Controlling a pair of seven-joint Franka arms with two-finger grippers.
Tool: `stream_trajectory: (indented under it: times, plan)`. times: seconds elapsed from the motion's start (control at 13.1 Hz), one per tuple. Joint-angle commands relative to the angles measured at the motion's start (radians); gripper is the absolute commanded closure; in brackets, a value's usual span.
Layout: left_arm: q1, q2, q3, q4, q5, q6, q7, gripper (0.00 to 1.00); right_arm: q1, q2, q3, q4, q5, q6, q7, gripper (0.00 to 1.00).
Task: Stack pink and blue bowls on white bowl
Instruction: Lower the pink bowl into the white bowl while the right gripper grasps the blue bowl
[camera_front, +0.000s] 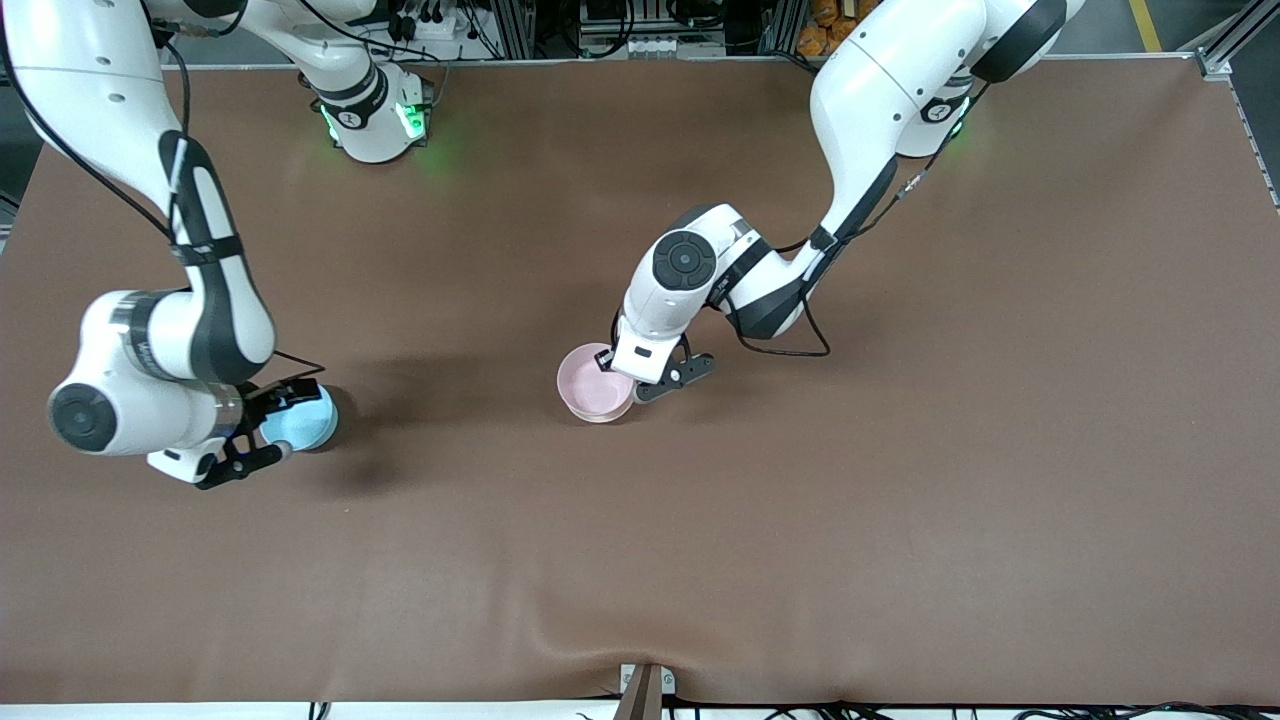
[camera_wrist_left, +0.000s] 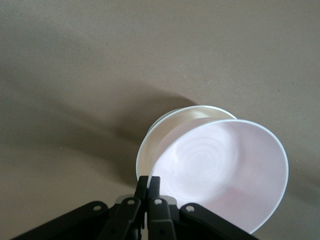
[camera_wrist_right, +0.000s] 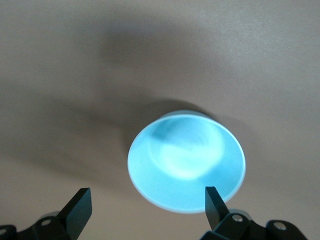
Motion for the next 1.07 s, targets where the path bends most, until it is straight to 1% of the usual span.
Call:
stream_trajectory:
  times: [0.0, 0.08, 0.15, 0.3, 0.61, 0.68, 0.84, 0.99]
  plan:
    - [-0.016, 0.020, 0.011, 0.027, 0.022, 0.003, -0.021, 1.00, 0.008, -0.020, -0.002, -0.110, 0.009, 0.117, -0.065, 0.00]
    - [-0.016, 0.020, 0.010, 0.025, 0.020, 0.003, -0.023, 0.62, -0.009, -0.020, -0.002, -0.110, 0.009, 0.118, -0.121, 0.00]
    - [-0.017, 0.019, 0.011, 0.025, 0.023, 0.003, -0.024, 0.01, -0.029, -0.028, -0.001, -0.110, 0.009, 0.109, -0.151, 0.00]
    - [-0.023, 0.005, 0.013, 0.033, 0.025, -0.012, -0.041, 0.00, -0.035, -0.039, -0.001, -0.108, 0.009, 0.104, -0.164, 0.00]
    - [0.010, -0.078, 0.010, 0.111, 0.028, -0.193, -0.037, 0.00, -0.046, -0.026, -0.002, -0.072, 0.008, 0.115, -0.213, 0.00]
    - [0.032, -0.115, 0.011, 0.110, 0.031, -0.208, -0.026, 0.00, -0.053, -0.010, -0.002, -0.047, 0.008, 0.118, -0.248, 0.00]
    - [0.111, -0.179, 0.000, 0.107, 0.022, -0.230, 0.056, 0.00, -0.073, 0.045, -0.002, 0.011, 0.005, 0.120, -0.331, 0.00]
    - [0.156, -0.233, -0.001, 0.110, 0.020, -0.305, 0.130, 0.00, -0.098, 0.095, -0.002, 0.057, 0.011, 0.121, -0.402, 0.00]
